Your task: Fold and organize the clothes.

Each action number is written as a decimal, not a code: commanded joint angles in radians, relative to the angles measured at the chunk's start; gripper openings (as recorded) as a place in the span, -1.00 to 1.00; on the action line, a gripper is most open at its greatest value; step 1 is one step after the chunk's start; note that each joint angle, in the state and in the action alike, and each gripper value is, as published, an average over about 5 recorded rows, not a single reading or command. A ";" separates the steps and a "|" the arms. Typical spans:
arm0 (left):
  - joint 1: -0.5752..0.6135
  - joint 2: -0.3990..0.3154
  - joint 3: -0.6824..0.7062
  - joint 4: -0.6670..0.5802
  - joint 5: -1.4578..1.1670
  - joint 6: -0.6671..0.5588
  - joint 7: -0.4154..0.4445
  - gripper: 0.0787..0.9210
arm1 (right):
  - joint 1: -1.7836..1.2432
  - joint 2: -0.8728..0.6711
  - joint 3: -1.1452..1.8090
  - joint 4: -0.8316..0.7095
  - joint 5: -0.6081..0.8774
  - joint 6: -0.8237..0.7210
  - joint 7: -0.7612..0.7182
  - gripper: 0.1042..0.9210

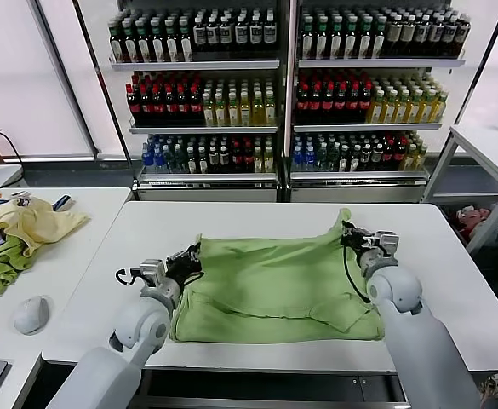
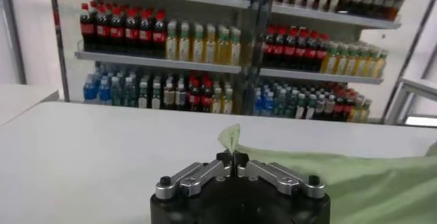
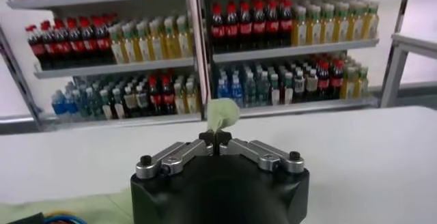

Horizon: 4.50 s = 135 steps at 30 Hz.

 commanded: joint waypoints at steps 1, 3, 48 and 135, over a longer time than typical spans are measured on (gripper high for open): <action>0.183 0.049 -0.037 -0.176 -0.004 0.020 0.011 -0.97 | -0.261 -0.053 0.129 0.255 0.023 -0.002 -0.002 -0.97; 0.199 0.054 -0.044 -0.176 0.008 0.032 0.014 -0.97 | -0.296 -0.046 0.147 0.276 0.020 -0.005 -0.002 -0.97; 0.304 -0.163 -0.034 -0.086 0.484 0.140 -0.169 0.68 | -0.482 0.083 0.165 0.325 -0.161 -0.068 0.023 0.75; 0.010 -0.080 0.199 -0.168 0.035 0.147 -0.130 -0.89 | -0.435 0.049 0.183 0.327 -0.104 -0.055 0.020 0.76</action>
